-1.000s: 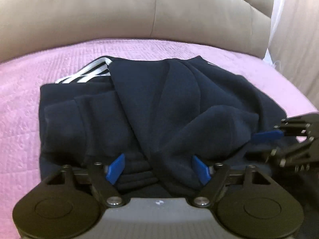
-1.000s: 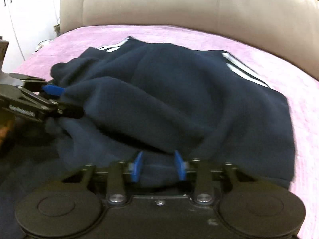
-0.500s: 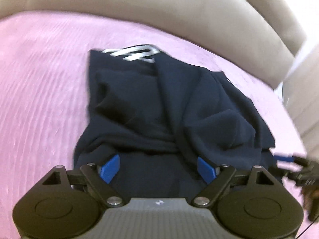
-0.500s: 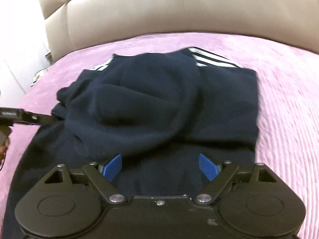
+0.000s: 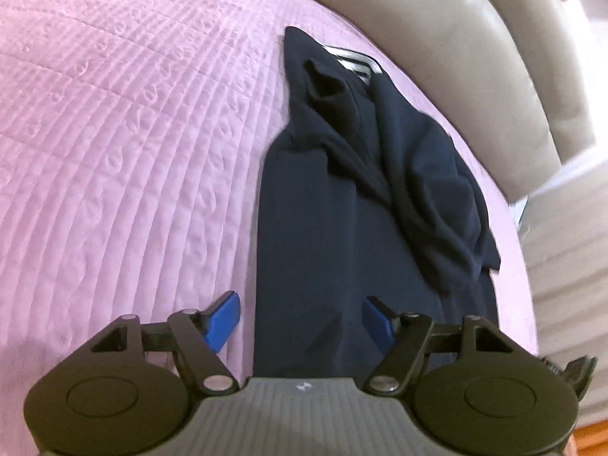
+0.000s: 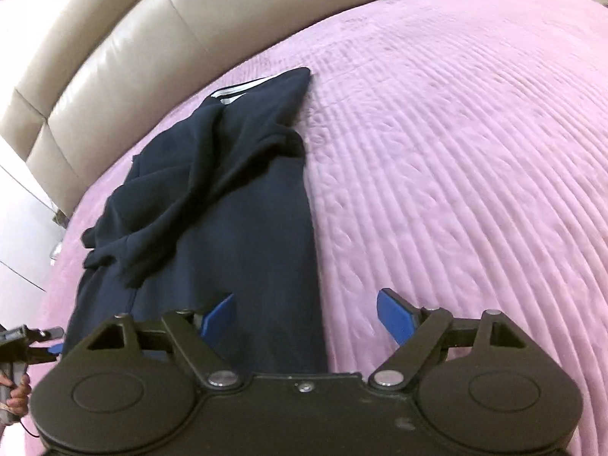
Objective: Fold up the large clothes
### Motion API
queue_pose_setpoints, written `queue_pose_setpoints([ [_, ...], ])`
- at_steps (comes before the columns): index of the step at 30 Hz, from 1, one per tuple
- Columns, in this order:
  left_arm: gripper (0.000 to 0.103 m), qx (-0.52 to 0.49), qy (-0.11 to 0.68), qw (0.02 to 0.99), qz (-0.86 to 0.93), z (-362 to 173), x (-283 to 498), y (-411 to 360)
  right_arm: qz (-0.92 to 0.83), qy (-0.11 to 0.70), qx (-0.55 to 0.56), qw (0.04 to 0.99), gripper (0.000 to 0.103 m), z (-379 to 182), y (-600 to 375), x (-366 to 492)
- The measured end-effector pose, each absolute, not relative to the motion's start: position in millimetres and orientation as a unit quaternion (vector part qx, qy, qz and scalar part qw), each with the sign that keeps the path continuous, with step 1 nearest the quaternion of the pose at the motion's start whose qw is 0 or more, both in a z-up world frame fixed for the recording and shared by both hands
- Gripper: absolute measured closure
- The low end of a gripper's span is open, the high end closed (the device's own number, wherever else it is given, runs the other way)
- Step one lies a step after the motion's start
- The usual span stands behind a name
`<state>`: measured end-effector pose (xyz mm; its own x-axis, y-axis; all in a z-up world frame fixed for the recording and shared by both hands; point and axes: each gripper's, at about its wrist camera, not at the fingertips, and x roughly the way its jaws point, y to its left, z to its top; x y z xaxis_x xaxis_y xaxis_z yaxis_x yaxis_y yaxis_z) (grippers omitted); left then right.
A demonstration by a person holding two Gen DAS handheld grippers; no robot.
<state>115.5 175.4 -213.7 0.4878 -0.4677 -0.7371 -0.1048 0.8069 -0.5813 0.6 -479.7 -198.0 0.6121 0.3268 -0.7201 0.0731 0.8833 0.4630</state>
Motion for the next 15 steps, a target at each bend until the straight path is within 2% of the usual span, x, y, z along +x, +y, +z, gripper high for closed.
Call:
queue_pose_setpoints([
  [8, 0.031, -0.289, 0.517, 0.787, -0.172, -216.5, 51.9, 157.6, 0.130, 0.451, 0.295, 0.832, 0.005, -213.1, -488.9, -79.3],
  [15, 0.031, -0.314, 0.539, 0.752, -0.211, -226.5, 4.1, 144.6, 0.144, 0.458, 0.359, 0.800, 0.012, -221.9, -490.5, -129.2],
])
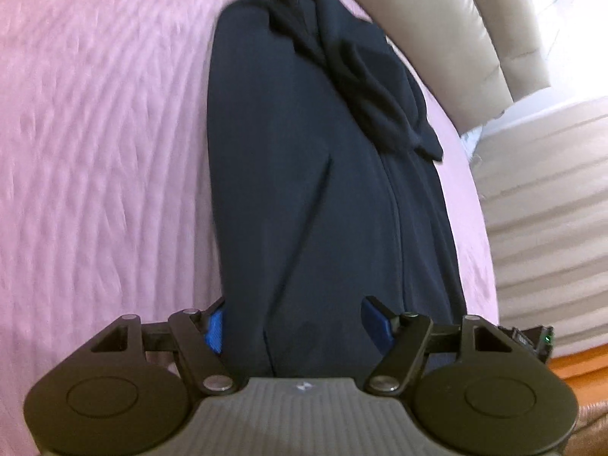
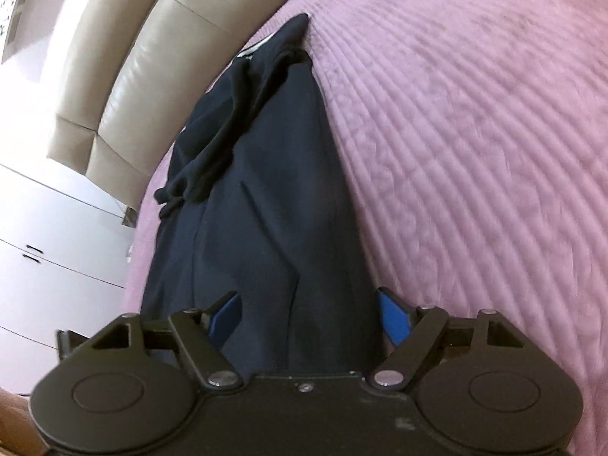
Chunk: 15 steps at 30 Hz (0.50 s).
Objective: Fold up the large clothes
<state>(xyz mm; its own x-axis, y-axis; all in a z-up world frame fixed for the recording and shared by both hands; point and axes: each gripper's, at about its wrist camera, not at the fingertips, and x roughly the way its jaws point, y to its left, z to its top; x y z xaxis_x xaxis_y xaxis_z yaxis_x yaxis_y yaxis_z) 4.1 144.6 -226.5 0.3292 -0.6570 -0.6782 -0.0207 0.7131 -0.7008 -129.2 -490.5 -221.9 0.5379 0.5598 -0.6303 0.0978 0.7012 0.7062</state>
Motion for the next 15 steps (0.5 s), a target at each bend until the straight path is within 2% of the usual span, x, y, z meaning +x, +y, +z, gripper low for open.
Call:
queue_pose_setpoints([
  [2, 0.032, -0.311, 0.551, 0.742, -0.223, -231.6, -6.7, 140.1, 0.149, 0.463, 0.353, 0.799, 0.019, -220.4, -488.2, -132.7],
  [4, 0.039, -0.303, 0.556, 0.740, -0.226, -234.6, -14.4, 135.5, 0.142, 0.469, 0.352, 0.798, 0.043, -223.0, -486.8, -133.1],
  [5, 0.055, -0.296, 0.557, 0.744, -0.220, -235.1, -17.7, 133.6, 0.137, 0.474, 0.355, 0.794, 0.080, -225.3, -487.4, -133.4],
  [6, 0.079, -0.289, 0.556, 0.750, -0.212, -234.3, -20.1, 133.0, 0.124, 0.481, 0.359, 0.790, 0.088, -226.6, -489.7, -134.4],
  [7, 0.091, -0.287, 0.553, 0.755, -0.206, -232.5, -21.8, 133.3, 0.118, 0.474, 0.383, 0.784, 0.088, -225.5, -493.9, -136.9],
  [8, 0.093, -0.292, 0.541, 0.762, -0.205, -227.4, -24.0, 135.7, 0.127, 0.452, 0.411, 0.782, 0.089, -219.9, -500.0, -143.1],
  [11, 0.093, -0.323, 0.474, 0.790, -0.219, -200.6, -34.7, 148.6, 0.165, 0.390, 0.416, 0.805, 0.089, -188.9, -503.8, -151.2],
  [14, 0.093, -0.305, 0.487, 0.794, -0.198, -202.1, -33.9, 150.7, 0.156, 0.434, 0.374, 0.805, 0.086, -198.8, -499.3, -143.8],
  [15, 0.092, -0.304, 0.499, 0.787, -0.196, -210.0, -33.3, 150.3, 0.149, 0.458, 0.370, 0.794, 0.078, -212.0, -499.3, -140.5],
])
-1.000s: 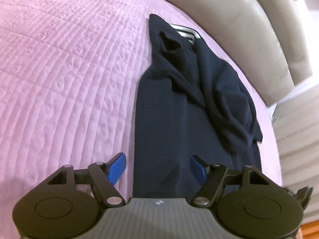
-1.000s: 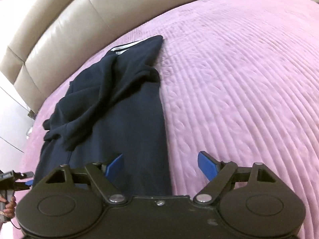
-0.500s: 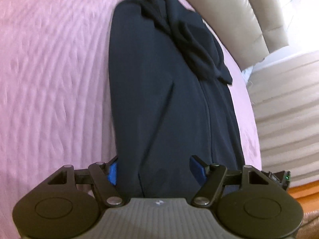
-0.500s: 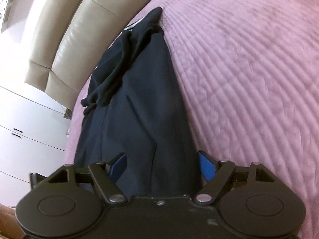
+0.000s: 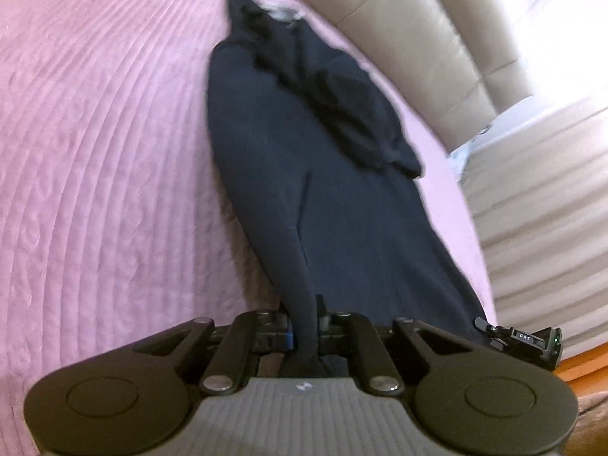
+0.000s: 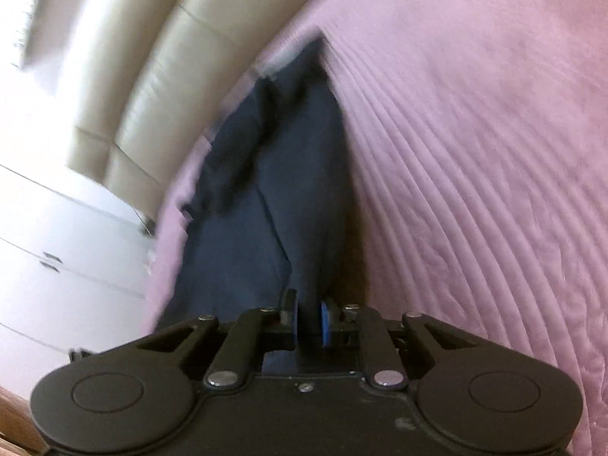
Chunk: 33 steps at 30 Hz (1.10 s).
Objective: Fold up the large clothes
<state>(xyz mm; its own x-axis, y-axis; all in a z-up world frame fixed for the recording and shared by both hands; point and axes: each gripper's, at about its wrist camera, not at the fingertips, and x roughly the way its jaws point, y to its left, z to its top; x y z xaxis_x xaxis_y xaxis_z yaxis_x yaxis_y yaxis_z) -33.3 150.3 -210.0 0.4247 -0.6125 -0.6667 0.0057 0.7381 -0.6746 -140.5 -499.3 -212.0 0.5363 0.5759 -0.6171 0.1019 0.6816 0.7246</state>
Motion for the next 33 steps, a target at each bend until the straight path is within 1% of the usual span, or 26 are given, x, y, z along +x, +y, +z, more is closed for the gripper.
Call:
queue_pose_setpoints([
  [1, 0.091, -0.301, 0.509, 0.782, -0.198, -217.4, -33.0, 149.8, 0.139, 0.475, 0.367, 0.787, 0.077, -223.2, -500.1, -138.3],
  [2, 0.083, -0.299, 0.518, 0.778, -0.194, -226.7, -33.0, 148.7, 0.139, 0.484, 0.371, 0.780, 0.077, -231.2, -501.8, -138.7],
  [3, 0.067, -0.300, 0.526, 0.773, -0.188, -234.5, -32.8, 148.1, 0.147, 0.478, 0.388, 0.774, 0.069, -238.1, -505.7, -140.0],
  [4, 0.062, -0.306, 0.531, 0.767, -0.190, -242.4, -32.0, 146.7, 0.161, 0.468, 0.418, 0.762, 0.063, -244.1, -512.1, -142.3],
  [5, 0.053, -0.323, 0.521, 0.764, -0.200, -247.1, -33.4, 148.1, 0.176, 0.461, 0.439, 0.751, 0.050, -248.0, -516.8, -144.7],
  [6, 0.043, -0.341, 0.512, 0.759, -0.212, -249.8, -33.9, 150.5, 0.196, 0.453, 0.451, 0.743, 0.048, -250.0, -519.8, -145.6],
  [7, 0.039, -0.354, 0.508, 0.754, -0.221, -252.4, -32.3, 154.4, 0.205, 0.451, 0.452, 0.742, 0.048, -250.9, -521.2, -146.7],
  [8, 0.037, -0.364, 0.505, 0.749, -0.229, -255.3, -33.3, 160.3, 0.207, 0.453, 0.449, 0.742, 0.048, -252.1, -521.4, -146.2],
  [13, 0.038, -0.371, 0.490, 0.749, -0.247, -258.3, -16.2, 162.8, 0.215, 0.433, 0.481, 0.731, 0.047, -262.9, -506.2, -138.1],
  [16, 0.039, -0.359, 0.508, 0.742, -0.251, -253.2, -23.2, 156.7, 0.217, 0.442, 0.470, 0.733, 0.048, -255.8, -496.4, -142.7],
  [17, 0.041, -0.345, 0.519, 0.740, -0.253, -253.3, -31.3, 149.8, 0.213, 0.449, 0.467, 0.731, 0.050, -254.2, -493.3, -146.2],
  [18, 0.042, -0.330, 0.527, 0.740, -0.256, -252.1, -38.2, 147.4, 0.210, 0.459, 0.466, 0.726, 0.057, -252.0, -496.4, -150.0],
  [20, 0.043, -0.318, 0.537, 0.736, -0.262, -252.5, -48.3, 147.4, 0.202, 0.481, 0.463, 0.717, 0.061, -252.8, -496.5, -154.8],
  [21, 0.045, -0.315, 0.539, 0.736, -0.262, -253.3, -51.9, 148.2, 0.199, 0.489, 0.454, 0.718, 0.073, -252.2, -493.5, -157.3],
  [22, 0.049, -0.311, 0.540, 0.738, -0.258, -253.5, -52.9, 148.7, 0.189, 0.494, 0.440, 0.726, 0.082, -249.2, -490.2, -158.3],
  [23, 0.066, -0.306, 0.542, 0.743, -0.249, -253.5, -49.7, 146.4, 0.167, 0.489, 0.433, 0.739, 0.094, -244.8, -488.7, -160.4],
  [24, 0.088, -0.297, 0.545, 0.748, -0.234, -253.5, -46.0, 141.6, 0.149, 0.481, 0.441, 0.743, 0.094, -240.4, -487.8, -161.4],
  [27, 0.096, -0.303, 0.532, 0.761, -0.215, -244.5, -51.0, 146.0, 0.149, 0.437, 0.458, 0.760, 0.095, -217.6, -481.2, -163.5],
  [30, 0.096, -0.295, 0.491, 0.794, -0.203, -219.3, -61.5, 156.0, 0.159, 0.404, 0.448, 0.781, 0.095, -187.7, -476.1, -161.8],
  [33, 0.097, -0.313, 0.453, 0.811, -0.199, -197.8, -64.3, 168.0, 0.160, 0.372, 0.459, 0.791, 0.095, -165.8, -468.8, -141.3],
])
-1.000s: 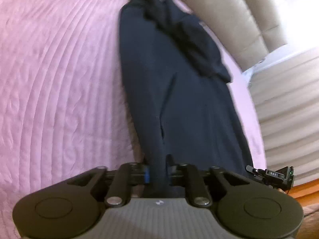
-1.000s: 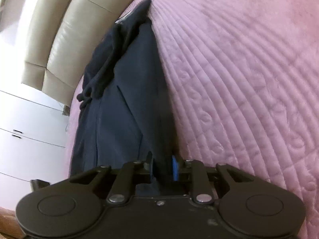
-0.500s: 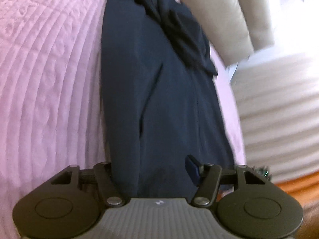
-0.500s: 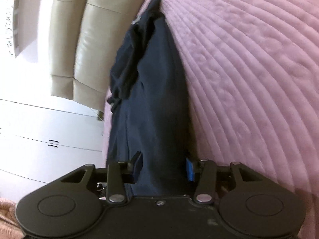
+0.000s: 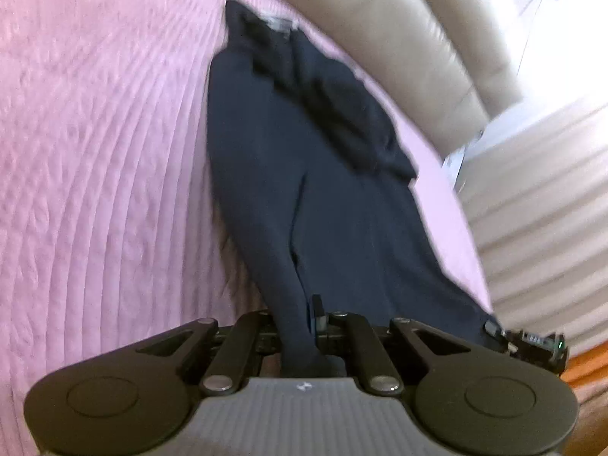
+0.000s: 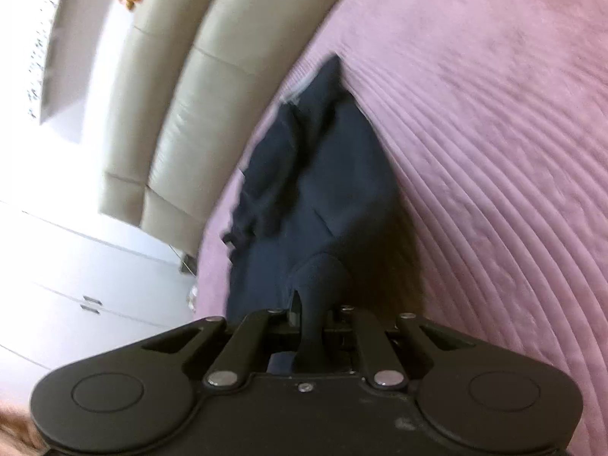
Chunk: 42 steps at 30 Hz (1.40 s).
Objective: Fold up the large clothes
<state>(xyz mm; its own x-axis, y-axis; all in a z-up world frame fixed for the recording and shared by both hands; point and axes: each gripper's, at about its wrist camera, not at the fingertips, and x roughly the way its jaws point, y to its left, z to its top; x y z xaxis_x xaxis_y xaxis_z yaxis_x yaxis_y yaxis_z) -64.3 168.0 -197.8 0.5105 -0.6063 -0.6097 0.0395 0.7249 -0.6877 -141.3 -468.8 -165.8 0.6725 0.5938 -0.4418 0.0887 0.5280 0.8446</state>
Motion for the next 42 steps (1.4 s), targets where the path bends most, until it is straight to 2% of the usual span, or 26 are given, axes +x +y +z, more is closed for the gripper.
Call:
queue_pose_setpoints([
  [14, 0.100, -0.324, 0.308, 0.874, -0.193, -86.6, 32.8, 160.2, 0.195, 0.251, 0.431, 0.844, 0.095, -66.2, -453.1, 0.9],
  [22, 0.099, -0.320, 0.268, 0.896, -0.152, -55.4, 139.6, 155.7, 0.182, 0.214, 0.409, 0.868, 0.095, -44.0, -444.1, 125.9],
  [27, 0.100, -0.319, 0.275, 0.900, -0.110, -67.8, 203.2, 153.6, 0.166, 0.230, 0.403, 0.870, 0.095, -57.8, -429.5, 198.2],
  [34, 0.099, -0.327, 0.293, 0.895, -0.076, -112.6, 271.1, 163.9, 0.137, 0.267, 0.366, 0.881, 0.095, -88.4, -411.3, 285.0],
  [40, 0.098, -0.338, 0.299, 0.891, -0.042, -150.4, 300.9, 172.9, 0.116, 0.302, 0.363, 0.874, 0.094, -129.2, -391.5, 341.4],
  [42, 0.094, -0.347, 0.306, 0.886, -0.033, -162.4, 307.9, 177.2, 0.112, 0.311, 0.367, 0.870, 0.092, -139.4, -389.8, 351.7],
])
